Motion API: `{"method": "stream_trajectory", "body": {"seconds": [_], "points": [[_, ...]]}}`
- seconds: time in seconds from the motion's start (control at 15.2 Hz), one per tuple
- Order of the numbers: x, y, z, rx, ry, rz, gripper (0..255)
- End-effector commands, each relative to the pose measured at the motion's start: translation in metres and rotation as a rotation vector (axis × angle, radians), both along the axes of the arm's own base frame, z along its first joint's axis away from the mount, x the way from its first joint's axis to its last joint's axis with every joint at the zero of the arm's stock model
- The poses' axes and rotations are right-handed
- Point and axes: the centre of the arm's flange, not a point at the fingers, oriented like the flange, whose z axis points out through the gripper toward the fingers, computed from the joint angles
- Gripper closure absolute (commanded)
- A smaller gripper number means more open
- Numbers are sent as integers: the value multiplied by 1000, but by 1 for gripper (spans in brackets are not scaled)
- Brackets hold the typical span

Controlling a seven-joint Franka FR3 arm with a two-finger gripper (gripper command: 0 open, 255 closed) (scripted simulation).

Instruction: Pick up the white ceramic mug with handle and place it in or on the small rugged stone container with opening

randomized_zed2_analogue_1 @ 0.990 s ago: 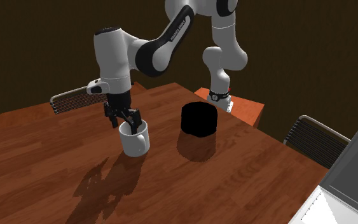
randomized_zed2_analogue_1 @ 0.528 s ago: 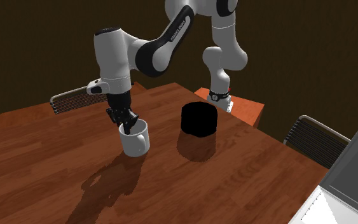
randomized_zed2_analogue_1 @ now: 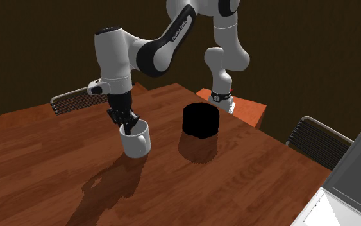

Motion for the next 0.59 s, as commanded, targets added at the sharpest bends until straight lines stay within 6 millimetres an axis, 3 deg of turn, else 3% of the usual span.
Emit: {"method": "stream_trajectory", "body": {"seconds": [0.0, 0.53], "points": [[0, 0, 9, 0, 0, 0, 255], [0, 0, 51, 0, 0, 0, 255]]}}
